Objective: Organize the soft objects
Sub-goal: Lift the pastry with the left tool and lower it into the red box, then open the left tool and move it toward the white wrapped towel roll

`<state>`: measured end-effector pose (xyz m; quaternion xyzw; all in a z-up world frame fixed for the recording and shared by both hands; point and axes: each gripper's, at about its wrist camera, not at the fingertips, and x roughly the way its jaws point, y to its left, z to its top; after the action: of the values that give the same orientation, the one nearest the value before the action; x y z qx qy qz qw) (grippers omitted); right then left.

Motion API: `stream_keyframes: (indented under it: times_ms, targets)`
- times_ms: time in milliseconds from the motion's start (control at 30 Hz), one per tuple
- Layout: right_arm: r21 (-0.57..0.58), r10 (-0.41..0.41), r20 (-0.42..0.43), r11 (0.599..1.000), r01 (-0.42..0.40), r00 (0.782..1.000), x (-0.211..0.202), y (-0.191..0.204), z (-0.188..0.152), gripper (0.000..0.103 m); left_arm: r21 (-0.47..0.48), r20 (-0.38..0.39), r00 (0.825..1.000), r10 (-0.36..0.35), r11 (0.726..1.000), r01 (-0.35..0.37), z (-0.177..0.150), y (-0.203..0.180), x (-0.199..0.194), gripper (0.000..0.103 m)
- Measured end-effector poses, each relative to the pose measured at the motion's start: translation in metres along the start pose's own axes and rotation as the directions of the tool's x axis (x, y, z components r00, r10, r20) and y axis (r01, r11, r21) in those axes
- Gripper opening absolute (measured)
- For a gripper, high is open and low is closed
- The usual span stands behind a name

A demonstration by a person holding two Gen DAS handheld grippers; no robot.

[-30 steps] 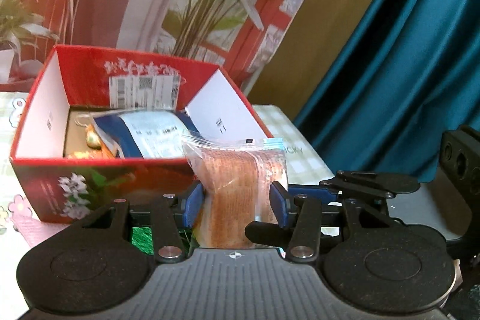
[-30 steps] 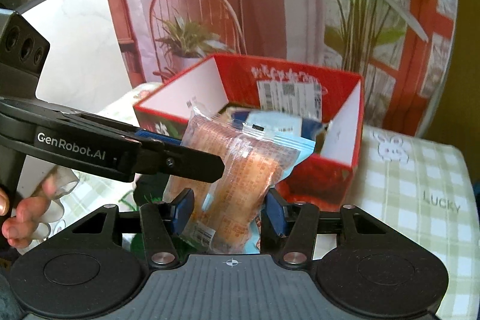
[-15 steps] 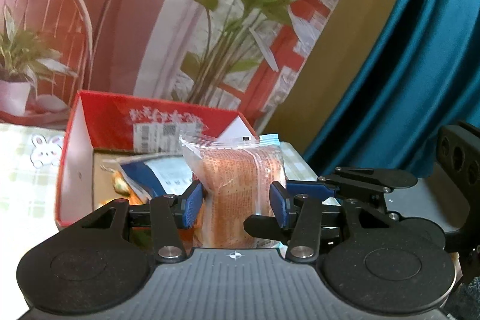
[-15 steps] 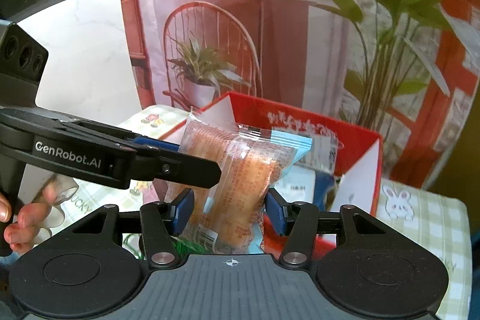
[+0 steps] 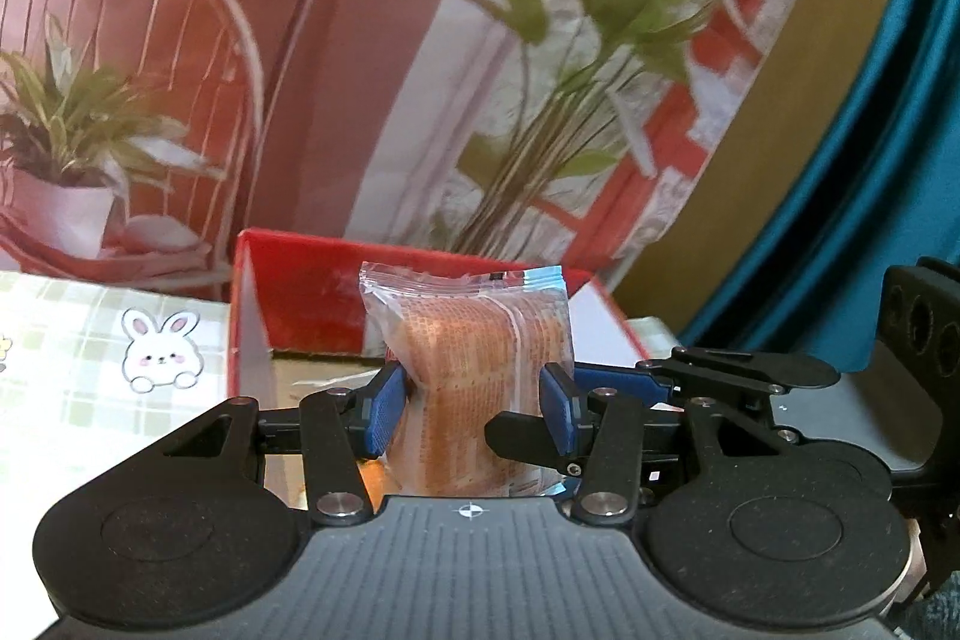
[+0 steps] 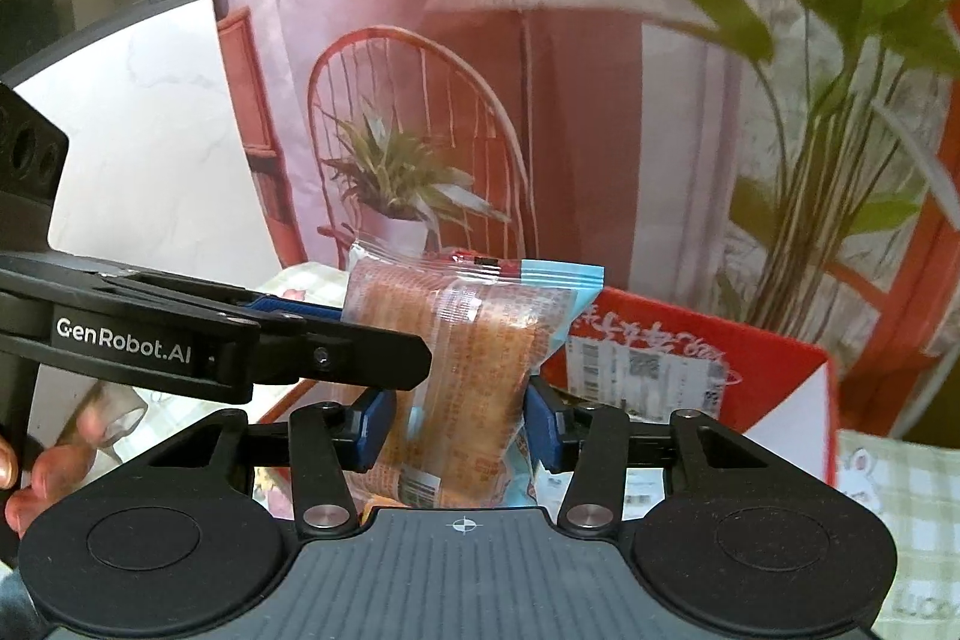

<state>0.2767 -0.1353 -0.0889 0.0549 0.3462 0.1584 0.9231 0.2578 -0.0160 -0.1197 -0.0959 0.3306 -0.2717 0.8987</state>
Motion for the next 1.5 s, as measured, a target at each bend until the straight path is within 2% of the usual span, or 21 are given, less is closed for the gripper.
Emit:
stream_keyframes:
  times_ms: [367,667,833,967,1067,1200,1300,1500]
  targets:
    - [0.166,0.041,-0.122,0.986,-0.020,0.992,0.056,-0.015,-0.034,0.043,-0.014,-0.119,0.991,0.058,0.998,-0.060,-0.019,0.021,0.034,0.051]
    - [0.209,0.071,-0.148,0.977,-0.039,0.987,0.068,-0.016,-0.041,0.043,-0.018,-0.117,0.990,0.083,0.996,-0.085,-0.021,0.029,0.031,0.051]
    - [0.180,0.010,-0.139,0.983,0.015,0.990,0.063,-0.014,-0.038,0.046,0.022,-0.079,0.991,0.109,0.994,-0.108,-0.017,0.018,0.022,0.060]
    - [0.145,-0.063,-0.110,0.986,0.079,0.992,0.051,-0.014,-0.034,0.063,0.055,-0.040,0.990,0.137,0.989,-0.134,-0.013,0.008,0.012,0.073]
    - [0.121,-0.113,-0.085,0.985,0.123,0.990,0.039,-0.015,-0.033,0.074,0.075,-0.015,0.988,0.155,0.985,-0.154,-0.012,0.001,0.003,0.078]
    - [0.096,-0.161,-0.055,0.982,0.166,0.985,0.023,-0.016,-0.034,0.093,0.101,0.025,0.981,0.195,0.975,-0.196,-0.014,-0.009,-0.011,0.093]
    - [0.088,-0.192,-0.024,0.977,0.193,0.981,0.007,-0.017,-0.037,0.102,0.122,0.053,0.973,0.223,0.966,-0.228,-0.016,-0.017,-0.023,0.098]
    - [0.125,-0.225,0.015,0.967,0.221,0.974,-0.023,-0.018,-0.045,0.103,0.160,0.093,0.961,0.261,0.949,-0.273,-0.027,-0.032,-0.051,0.103]
